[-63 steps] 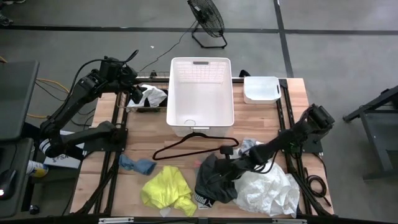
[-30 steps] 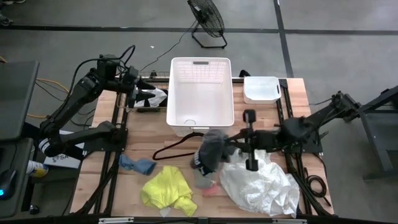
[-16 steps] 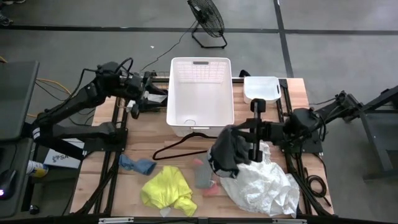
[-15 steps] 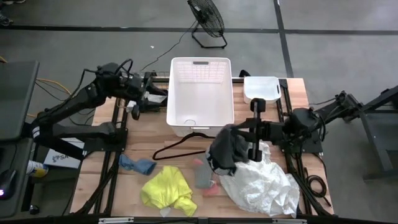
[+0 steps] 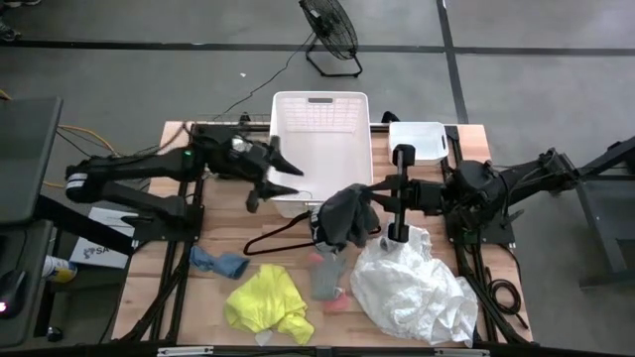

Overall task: Pick & Place Cloths
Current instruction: Put the gray underwear into the wire basket

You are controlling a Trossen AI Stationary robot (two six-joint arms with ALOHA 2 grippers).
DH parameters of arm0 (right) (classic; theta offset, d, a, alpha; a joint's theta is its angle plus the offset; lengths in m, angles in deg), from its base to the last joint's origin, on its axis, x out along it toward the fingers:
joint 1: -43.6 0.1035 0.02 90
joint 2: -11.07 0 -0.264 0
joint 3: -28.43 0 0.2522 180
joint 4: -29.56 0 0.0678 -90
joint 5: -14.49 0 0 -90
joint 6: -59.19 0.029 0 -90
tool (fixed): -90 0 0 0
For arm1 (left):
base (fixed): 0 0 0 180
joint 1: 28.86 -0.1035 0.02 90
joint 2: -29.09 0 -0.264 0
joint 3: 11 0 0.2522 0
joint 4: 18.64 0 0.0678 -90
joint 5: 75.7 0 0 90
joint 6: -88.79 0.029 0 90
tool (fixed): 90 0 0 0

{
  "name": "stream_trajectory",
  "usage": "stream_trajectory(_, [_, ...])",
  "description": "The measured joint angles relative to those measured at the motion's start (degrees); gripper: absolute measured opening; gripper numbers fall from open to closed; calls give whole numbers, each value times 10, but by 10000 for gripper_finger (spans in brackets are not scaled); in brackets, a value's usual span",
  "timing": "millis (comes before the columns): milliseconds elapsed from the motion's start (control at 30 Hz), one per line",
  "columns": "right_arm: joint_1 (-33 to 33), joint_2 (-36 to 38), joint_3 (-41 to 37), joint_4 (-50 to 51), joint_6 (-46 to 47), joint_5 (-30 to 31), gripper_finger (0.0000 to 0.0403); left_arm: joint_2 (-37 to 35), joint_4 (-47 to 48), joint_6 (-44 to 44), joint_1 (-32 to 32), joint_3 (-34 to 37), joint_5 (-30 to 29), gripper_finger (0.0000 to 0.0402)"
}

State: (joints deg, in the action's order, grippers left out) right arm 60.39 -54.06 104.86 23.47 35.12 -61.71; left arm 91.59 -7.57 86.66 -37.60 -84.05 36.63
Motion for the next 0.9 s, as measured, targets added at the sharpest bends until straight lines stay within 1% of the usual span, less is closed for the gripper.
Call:
stream_trajectory(200, [-5,0,0,15,5,-4,4,75,-101,-12,40,0,-2,214])
stream_trajectory(367, [-4,0,0,36,5,-4,4,101,-132,9,63,0,-9,221])
stream_trajectory(433, [-4,0,0,43,5,-3,4,107,-133,18,71,0,-11,237])
stream_trajectory(533, [-5,0,0,44,5,-3,4,116,-146,22,82,0,-22,279])
stream_trajectory(667, [-5,-3,0,42,5,-4,4,131,-168,23,90,0,-67,343])
stream_trajectory(733, [-5,-5,0,43,5,-4,4,140,-187,21,89,0,-84,368])
stream_trajectory(800, [-5,-5,0,46,5,-3,4,148,-205,17,89,0,-86,385])
stream_trajectory(900, [-9,-5,0,47,5,4,4,159,-208,16,96,0,-86,396])
